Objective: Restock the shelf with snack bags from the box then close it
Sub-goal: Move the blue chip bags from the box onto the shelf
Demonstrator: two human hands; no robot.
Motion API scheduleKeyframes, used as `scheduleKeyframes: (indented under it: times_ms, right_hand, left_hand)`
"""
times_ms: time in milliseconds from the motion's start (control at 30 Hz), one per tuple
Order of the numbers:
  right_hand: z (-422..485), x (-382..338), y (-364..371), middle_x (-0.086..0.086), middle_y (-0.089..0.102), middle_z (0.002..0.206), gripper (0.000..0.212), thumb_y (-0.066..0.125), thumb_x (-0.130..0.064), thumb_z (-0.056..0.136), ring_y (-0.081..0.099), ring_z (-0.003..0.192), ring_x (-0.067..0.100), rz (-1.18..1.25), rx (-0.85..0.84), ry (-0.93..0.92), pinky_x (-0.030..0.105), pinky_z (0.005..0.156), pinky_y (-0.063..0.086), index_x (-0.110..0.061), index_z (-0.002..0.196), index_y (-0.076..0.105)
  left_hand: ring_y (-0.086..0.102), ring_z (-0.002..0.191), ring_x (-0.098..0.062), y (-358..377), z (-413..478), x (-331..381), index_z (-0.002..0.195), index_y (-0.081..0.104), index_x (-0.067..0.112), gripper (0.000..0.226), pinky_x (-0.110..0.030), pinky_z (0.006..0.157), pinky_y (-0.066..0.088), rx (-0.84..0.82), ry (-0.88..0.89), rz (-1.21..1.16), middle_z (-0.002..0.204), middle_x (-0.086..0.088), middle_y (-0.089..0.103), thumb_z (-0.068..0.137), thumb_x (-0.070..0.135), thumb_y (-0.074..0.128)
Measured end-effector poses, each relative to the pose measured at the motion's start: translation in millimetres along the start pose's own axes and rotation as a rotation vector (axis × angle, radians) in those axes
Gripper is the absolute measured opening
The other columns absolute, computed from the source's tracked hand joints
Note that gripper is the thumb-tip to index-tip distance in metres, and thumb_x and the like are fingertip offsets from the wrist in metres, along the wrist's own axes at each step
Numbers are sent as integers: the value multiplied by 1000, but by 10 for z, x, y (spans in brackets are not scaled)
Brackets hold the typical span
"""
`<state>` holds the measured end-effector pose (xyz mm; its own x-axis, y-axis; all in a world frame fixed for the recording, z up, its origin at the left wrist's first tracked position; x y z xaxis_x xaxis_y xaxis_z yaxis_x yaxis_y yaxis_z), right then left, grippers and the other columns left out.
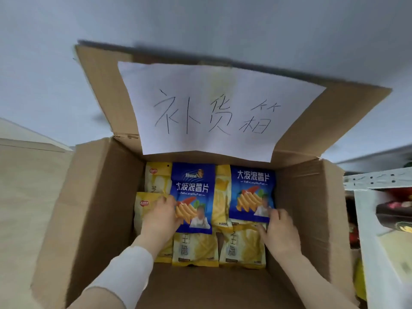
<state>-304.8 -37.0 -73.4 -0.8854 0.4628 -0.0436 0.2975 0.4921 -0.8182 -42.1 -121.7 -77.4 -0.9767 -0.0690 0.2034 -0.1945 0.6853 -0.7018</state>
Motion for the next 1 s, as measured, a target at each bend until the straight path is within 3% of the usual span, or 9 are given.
scheduleKeyframes:
  times_ms: [100,200,300,400,533,633,767,867,1000]
  right_hand:
    - [561,91,518,16,48,126,67,50,-45,90,50,113,28,157,12,193,35,82,45,-4,138,31]
    - [911,167,924,22,40,137,85,49,-49,89,44,122,33,196,21,308,39,93,42,3,145,14]
    - [1054,191,1118,24,43,136,89,52,-51,86,42,122,37,203,79,303,41,98,37,5,144,13]
    - [1071,202,1149,23,43,138,97,58,-55,80,36,126,38,290,78,338,42,104,30,1,145,14]
    - [1002,171,1092,23,44,133,100,71,-53,70,35,125,39,352,120,384,42,103,28,0,142,26]
    - [946,171,1174,21,54,119,85,80,-44,63,45,115,38,427,137,418,44,100,35,-1,128,46]
    - [850,197,1215,6,61,95,42,81,-27,67,58,93,25,884,-71,512,34,76,44,-12,95,54]
    - [773,274,1242,6,64,99,30,79,-19,71,58,94,22,1183,-197,531,34,80,46,-16,93,58]
    - [534,318,1218,8,67,102,25,76,-15,74,63,94,21,1245,-258,444,38,85,51,-16,94,60]
  left_hand:
    - [47,121,-28,441,628,-76,133,40,15,64,-38,93,44,20,-191,-330,132,-9,45,80,37,70]
    - [54,115,-28,779,1085,-143,130,44,8,84,-40,93,49,64,-297,-548,126,-8,55,65,51,78]
    - [55,113,-30,1027,1345,-192,124,50,7,89,-42,94,48,134,-317,-509,122,-12,60,57,58,79]
    - [40,126,-33,1049,1368,-119,133,42,4,89,-42,103,39,146,-356,-516,131,-19,47,64,40,83]
    - [30,131,-35,1000,1325,-23,138,34,7,93,-42,103,32,180,-419,-405,139,-20,38,66,43,81]
    - [38,128,-35,1006,1336,-40,133,39,7,89,-43,100,37,192,-426,-441,134,-18,46,64,42,83]
    - [58,110,-32,944,1331,-100,121,49,2,65,-38,87,47,135,-382,-642,120,-15,62,70,26,82]
    - [60,107,-28,848,1275,-160,120,51,4,59,-38,90,49,34,-332,-833,117,-10,64,70,17,81]
    - [58,95,-16,695,1021,-178,112,53,13,46,-24,72,46,-26,-210,-879,104,-1,63,74,14,78]
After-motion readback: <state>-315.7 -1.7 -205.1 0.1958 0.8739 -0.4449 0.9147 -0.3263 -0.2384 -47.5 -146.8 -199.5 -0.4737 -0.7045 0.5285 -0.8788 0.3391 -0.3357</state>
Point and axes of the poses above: each hand's wrist, its own z-axis towards the middle knuckle, its own y-axis out of the palm, x = y × z, the point moved 1 cm from there along z, towards the middle knuckle
